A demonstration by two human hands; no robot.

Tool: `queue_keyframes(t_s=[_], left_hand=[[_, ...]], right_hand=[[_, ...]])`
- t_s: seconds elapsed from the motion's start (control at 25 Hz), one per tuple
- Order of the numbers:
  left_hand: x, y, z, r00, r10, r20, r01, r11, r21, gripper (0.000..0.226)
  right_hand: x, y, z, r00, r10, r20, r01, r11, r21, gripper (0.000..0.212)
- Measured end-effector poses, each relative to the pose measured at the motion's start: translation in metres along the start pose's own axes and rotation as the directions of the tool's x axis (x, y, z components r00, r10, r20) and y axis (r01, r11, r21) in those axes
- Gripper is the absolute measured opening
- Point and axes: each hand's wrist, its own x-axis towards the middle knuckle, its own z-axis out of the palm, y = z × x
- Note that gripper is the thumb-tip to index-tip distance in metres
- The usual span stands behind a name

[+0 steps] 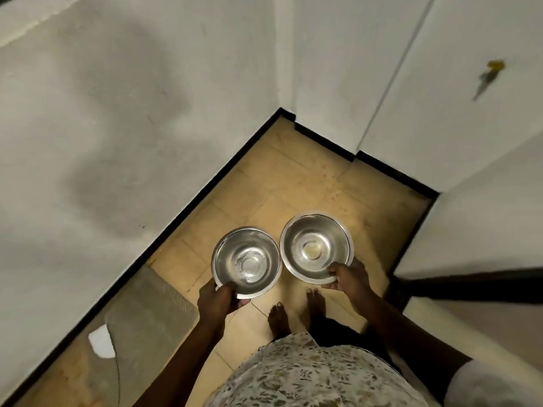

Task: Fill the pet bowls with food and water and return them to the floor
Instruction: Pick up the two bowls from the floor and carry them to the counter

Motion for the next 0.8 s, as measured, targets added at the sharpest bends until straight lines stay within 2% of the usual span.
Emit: queue_keyframes(t_s=[0.2, 0.28, 0.48, 0.8], left_hand=[[-0.008, 0.013, 0.055, 0.97, 0.046, 0.237, -0.091, 0.979, 0.183, 0.038], [-0.012, 0.014, 0.08, 0.952, 0.054, 0.301, -0.133, 0.959, 0.249, 0.036], [-0.056, -0.007, 0.167, 0.859, 0.041, 0.51, -0.28, 0.872, 0.402, 0.033], [-0.14, -0.071, 0.261, 0.694, -0.098, 0.713, -0.416, 0.754, 0.508, 0.033]], right_hand=[[-0.02, 0.03, -0.061, 0.986, 0.064, -0.156, -0.03, 0.978, 0.208, 0.04], [-0.031, 0.04, -0.085, 0.974, 0.073, -0.216, -0.022, 0.973, 0.231, 0.036], [-0.07, 0.09, -0.176, 0.917, 0.156, -0.367, 0.016, 0.906, 0.423, 0.035], [-0.143, 0.174, -0.274, 0.797, 0.257, -0.546, 0.082, 0.85, 0.52, 0.033]])
